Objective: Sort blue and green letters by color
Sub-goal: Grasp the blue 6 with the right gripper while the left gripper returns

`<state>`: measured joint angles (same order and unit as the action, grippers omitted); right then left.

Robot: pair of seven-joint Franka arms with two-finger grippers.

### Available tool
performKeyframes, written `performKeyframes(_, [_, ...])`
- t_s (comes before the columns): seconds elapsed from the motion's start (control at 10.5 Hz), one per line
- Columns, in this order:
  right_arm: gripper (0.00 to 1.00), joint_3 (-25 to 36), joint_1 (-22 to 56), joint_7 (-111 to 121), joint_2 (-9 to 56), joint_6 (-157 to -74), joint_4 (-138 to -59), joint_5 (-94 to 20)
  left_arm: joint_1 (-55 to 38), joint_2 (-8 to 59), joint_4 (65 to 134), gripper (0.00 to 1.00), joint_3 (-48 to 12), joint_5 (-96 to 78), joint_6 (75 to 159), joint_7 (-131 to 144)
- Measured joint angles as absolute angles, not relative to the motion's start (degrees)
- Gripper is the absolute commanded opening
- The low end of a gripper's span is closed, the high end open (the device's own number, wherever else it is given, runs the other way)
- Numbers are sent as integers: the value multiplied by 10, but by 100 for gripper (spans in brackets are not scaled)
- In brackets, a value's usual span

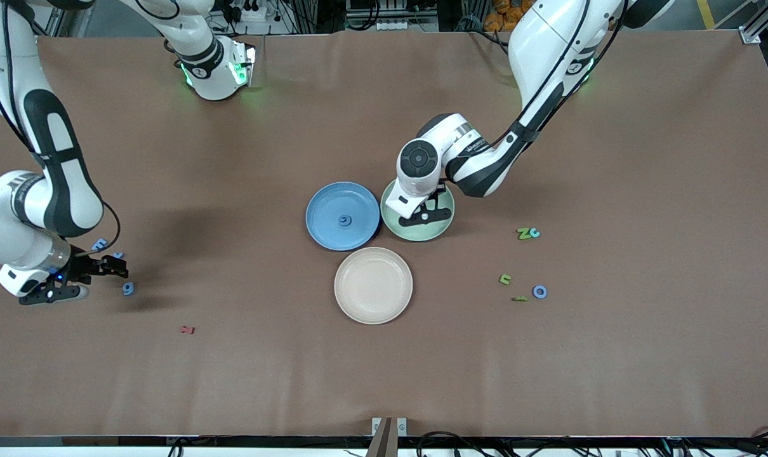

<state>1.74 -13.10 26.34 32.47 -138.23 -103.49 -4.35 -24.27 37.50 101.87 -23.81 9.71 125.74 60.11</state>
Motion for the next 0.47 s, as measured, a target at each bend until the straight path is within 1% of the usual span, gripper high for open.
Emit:
performKeyframes(0.28, [100,15,-130,263,368,-1433,-1031,-63,-243,375,1020,0,-238,97,1258,607])
performKeyframes(0.38, [100,14,-129,264,376,-1436,-1031,-88,-243,375,1021,99,-238,97,1258,607])
performKeyframes(0.47, [100,14,-127,264,380,-1437,-1031,-107,-243,375,1021,100,-238,97,1258,608])
